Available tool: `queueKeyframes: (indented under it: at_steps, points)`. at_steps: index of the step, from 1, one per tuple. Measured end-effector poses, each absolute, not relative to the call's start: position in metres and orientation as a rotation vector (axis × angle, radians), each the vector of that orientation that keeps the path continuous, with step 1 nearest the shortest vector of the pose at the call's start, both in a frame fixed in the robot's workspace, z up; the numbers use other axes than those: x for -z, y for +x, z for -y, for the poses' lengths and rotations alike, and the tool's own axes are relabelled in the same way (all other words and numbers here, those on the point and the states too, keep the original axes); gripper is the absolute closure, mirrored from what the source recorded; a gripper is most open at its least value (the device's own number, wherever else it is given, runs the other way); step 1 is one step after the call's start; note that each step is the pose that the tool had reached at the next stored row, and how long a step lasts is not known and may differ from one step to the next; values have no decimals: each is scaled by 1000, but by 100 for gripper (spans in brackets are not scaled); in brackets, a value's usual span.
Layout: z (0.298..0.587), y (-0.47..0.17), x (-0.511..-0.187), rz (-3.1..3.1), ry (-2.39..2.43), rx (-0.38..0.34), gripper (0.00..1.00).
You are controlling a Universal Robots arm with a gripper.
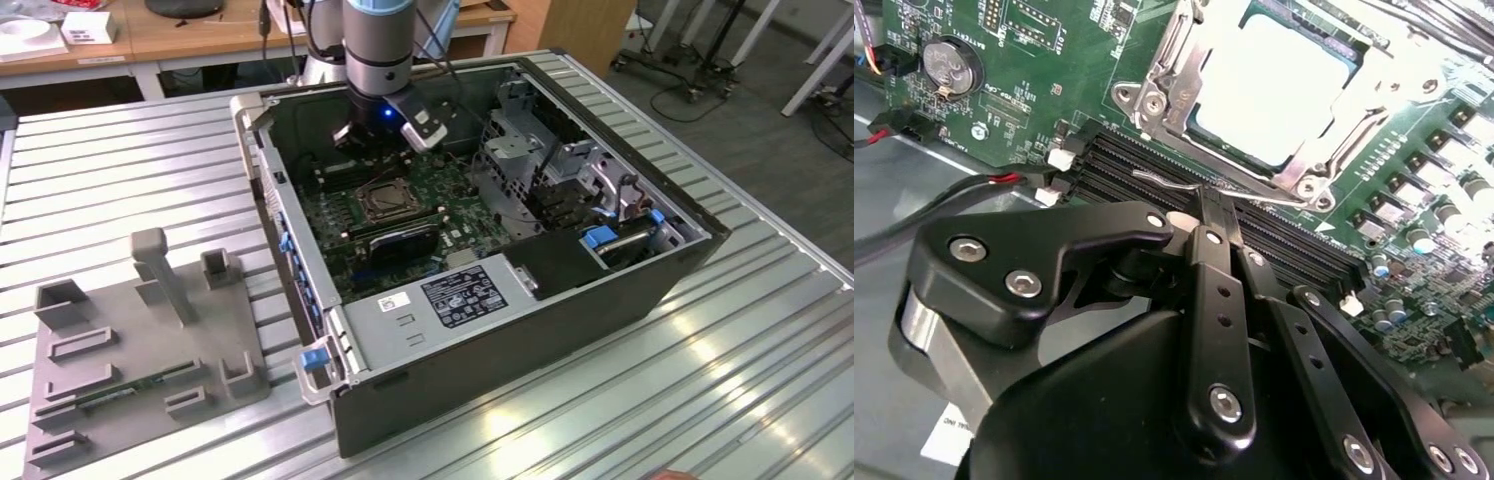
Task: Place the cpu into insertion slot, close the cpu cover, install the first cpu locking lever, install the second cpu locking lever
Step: 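Install the first cpu locking lever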
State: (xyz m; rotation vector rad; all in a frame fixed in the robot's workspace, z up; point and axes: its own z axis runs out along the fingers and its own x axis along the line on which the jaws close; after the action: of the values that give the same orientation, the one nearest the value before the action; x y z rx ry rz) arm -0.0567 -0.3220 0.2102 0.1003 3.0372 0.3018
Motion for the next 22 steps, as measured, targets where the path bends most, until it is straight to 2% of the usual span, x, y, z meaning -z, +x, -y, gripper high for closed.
queueKeyframes:
  at_steps: [22]
  points:
    - [322, -52, -200, -3037, 100, -302, 90]
